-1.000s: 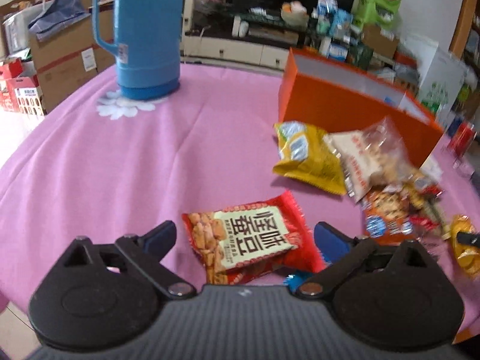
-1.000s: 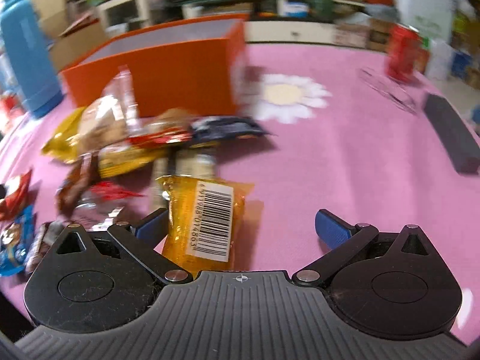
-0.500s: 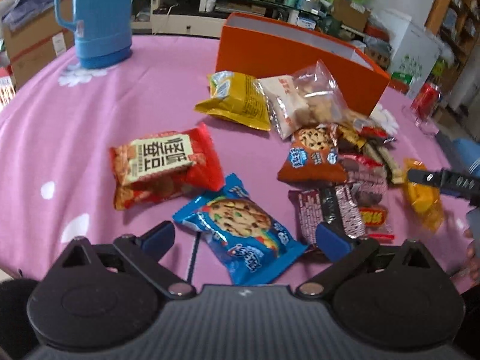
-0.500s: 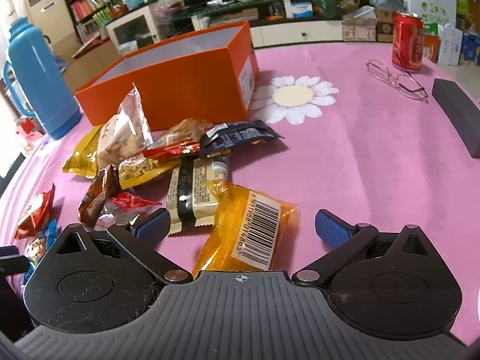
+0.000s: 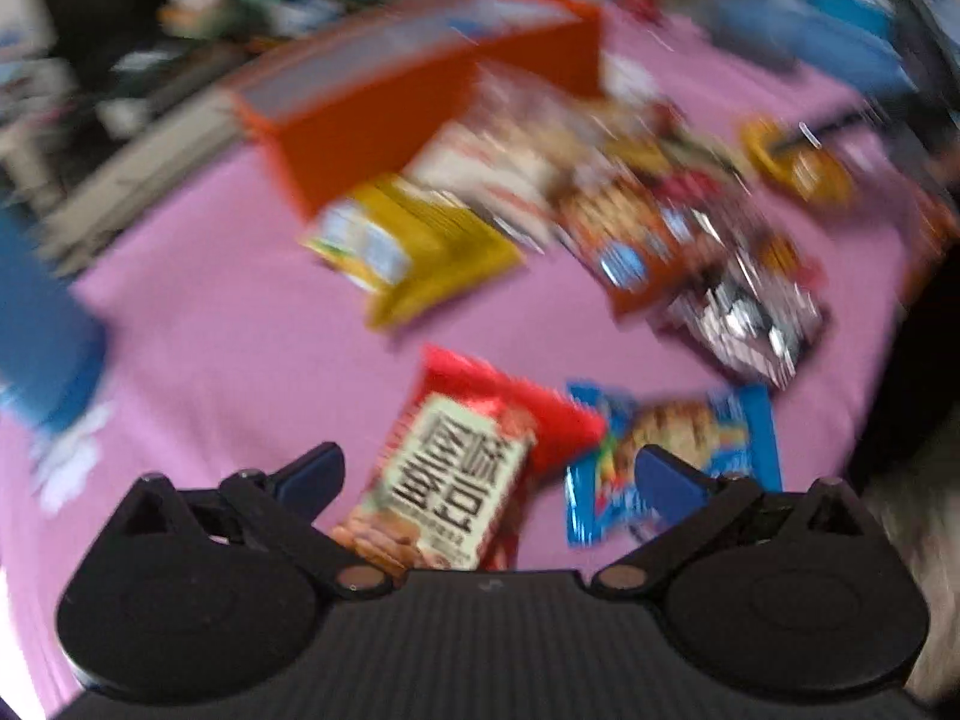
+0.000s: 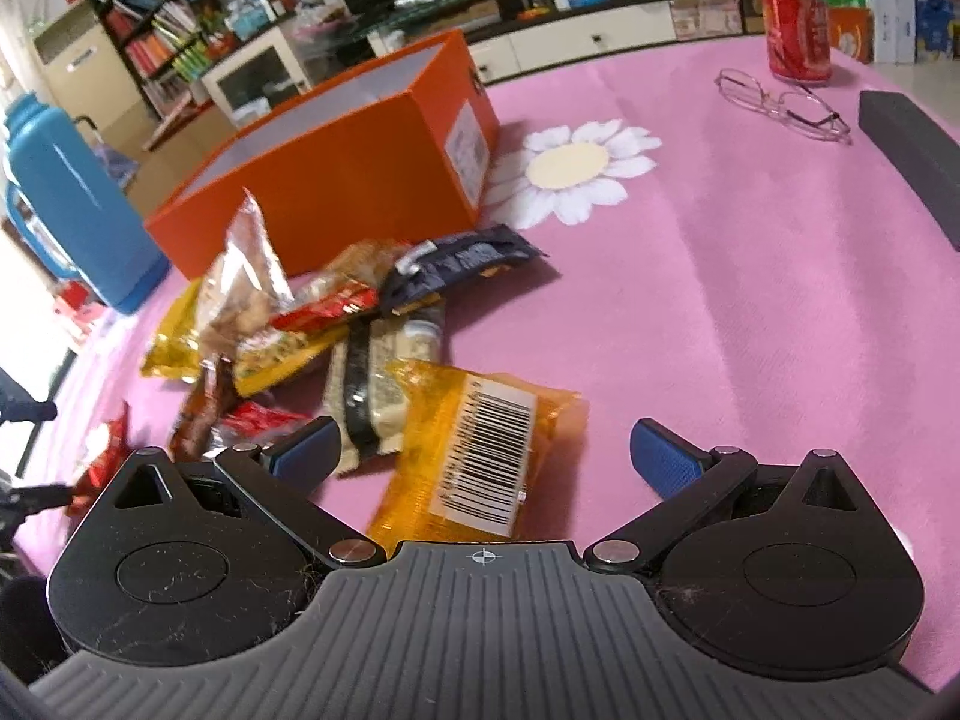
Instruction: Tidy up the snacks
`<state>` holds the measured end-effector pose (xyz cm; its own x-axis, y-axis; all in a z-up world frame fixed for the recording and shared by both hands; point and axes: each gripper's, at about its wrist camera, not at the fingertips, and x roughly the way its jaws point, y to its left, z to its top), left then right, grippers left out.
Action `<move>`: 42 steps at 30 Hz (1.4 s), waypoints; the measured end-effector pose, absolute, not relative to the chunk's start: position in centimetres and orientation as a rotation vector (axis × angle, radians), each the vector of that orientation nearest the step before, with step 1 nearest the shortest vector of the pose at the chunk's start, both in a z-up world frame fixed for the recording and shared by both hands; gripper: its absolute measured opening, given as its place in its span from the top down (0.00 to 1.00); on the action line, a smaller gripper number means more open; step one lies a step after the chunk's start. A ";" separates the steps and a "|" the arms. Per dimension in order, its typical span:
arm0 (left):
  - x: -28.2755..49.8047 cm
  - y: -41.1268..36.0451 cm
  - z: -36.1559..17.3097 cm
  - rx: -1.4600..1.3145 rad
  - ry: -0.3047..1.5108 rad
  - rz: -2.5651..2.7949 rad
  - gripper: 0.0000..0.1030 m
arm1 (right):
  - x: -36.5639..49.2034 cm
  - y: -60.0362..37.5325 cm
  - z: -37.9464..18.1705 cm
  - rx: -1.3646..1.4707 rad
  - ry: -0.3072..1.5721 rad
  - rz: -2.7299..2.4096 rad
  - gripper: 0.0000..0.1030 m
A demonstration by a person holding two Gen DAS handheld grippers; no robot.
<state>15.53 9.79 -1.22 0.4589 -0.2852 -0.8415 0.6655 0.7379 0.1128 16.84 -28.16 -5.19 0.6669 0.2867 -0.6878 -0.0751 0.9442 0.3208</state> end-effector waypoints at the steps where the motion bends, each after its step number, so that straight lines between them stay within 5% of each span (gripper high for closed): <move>1: 16.1 9.7 -1.7 0.507 0.934 -0.630 0.00 | 17.0 -28.2 -5.3 0.271 0.825 0.200 0.19; 7: 19.2 9.9 -3.2 0.536 1.018 -0.716 0.04 | 17.5 -27.5 -5.4 0.219 0.826 0.186 0.19; 12: 18.8 10.8 -3.2 0.368 1.016 -0.650 0.43 | 17.3 -26.8 -5.5 0.149 0.831 0.196 0.19; 18: 17.7 12.2 -3.8 0.050 0.947 -0.200 0.45 | 17.0 -27.4 -5.3 0.182 0.821 0.200 0.19; 28: 15.8 8.8 -4.3 0.003 0.882 0.015 0.35 | 16.1 -26.6 -5.1 0.135 0.805 0.212 0.20; 32: 15.8 9.2 -4.5 -0.015 0.879 0.006 0.38 | 16.1 -25.9 -5.5 0.057 0.814 0.189 0.45; 34: 15.6 9.4 -4.3 -0.034 0.873 0.007 0.50 | 15.6 -25.2 -5.4 -0.013 0.795 0.181 0.90; 42: 13.6 10.7 -0.8 -0.118 0.820 -0.021 0.51 | 12.4 -25.9 -3.2 0.111 0.723 0.186 0.96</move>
